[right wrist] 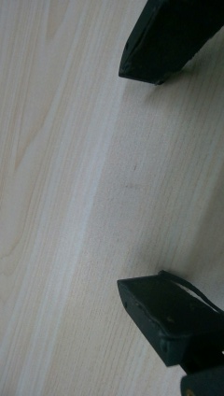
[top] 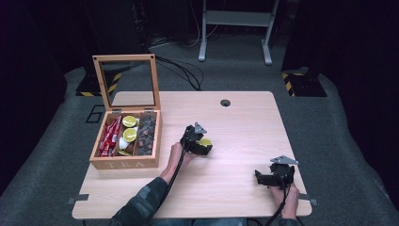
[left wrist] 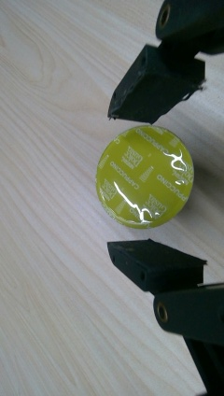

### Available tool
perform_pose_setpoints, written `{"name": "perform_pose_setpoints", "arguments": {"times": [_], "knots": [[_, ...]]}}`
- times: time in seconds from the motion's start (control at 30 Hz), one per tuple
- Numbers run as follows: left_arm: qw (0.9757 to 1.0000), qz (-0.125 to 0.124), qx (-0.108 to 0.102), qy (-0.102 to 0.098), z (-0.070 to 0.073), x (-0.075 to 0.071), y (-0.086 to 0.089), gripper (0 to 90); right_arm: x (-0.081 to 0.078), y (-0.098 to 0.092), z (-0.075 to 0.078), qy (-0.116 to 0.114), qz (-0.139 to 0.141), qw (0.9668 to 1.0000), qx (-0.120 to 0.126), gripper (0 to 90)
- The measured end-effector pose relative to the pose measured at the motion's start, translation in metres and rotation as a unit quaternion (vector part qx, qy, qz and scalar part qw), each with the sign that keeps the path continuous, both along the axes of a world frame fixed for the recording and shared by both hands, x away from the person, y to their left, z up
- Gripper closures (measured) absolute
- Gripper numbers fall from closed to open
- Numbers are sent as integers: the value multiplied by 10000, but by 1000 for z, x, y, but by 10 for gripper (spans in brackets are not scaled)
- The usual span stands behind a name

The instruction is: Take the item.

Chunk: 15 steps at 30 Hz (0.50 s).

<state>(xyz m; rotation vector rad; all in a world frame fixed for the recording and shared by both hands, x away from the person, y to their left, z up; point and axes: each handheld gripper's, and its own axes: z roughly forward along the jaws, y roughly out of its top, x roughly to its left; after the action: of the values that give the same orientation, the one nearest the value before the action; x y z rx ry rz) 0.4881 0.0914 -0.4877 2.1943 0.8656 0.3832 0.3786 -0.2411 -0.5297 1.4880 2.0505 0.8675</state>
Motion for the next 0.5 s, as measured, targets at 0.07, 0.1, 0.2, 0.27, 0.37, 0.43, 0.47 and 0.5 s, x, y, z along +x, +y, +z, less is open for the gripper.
{"name": "perform_pose_setpoints", "arguments": {"times": [0.07, 0.1, 0.2, 0.27, 0.37, 0.43, 0.47, 0.5], "knots": [[10000, 3, -17, -24, 3, -2, 1, 237, 0, 0, 0, -2, 1, 10000, -2, 6], [10000, -30, 0, -41, 5, -4, 2, 217, 0, 0, 0, 2, -8, 10000, 3, 6], [10000, -38, -11, -81, 9, -9, 5, 157, 0, 0, 0, 7, -16, 10000, 8, 6], [9999, -61, -58, -62, 13, -14, 8, 146, 0, 0, 0, 7, -15, 10000, 7, 6], [9998, -135, -93, -95, 16, -19, 12, 138, 0, 0, 0, 6, -13, 10000, 5, 6], [9998, -148, -110, -104, 19, -23, 16, 120, 0, 0, 0, 6, -11, 10000, 5, 6], [9997, -158, -148, -135, 20, -24, 18, 114, 0, 0, 0, 6, -16, 10000, 9, 6], [9997, -172, -100, -135, 22, -26, 20, 111, 0, 0, 0, 6, -15, 10000, 7, 6]]}}
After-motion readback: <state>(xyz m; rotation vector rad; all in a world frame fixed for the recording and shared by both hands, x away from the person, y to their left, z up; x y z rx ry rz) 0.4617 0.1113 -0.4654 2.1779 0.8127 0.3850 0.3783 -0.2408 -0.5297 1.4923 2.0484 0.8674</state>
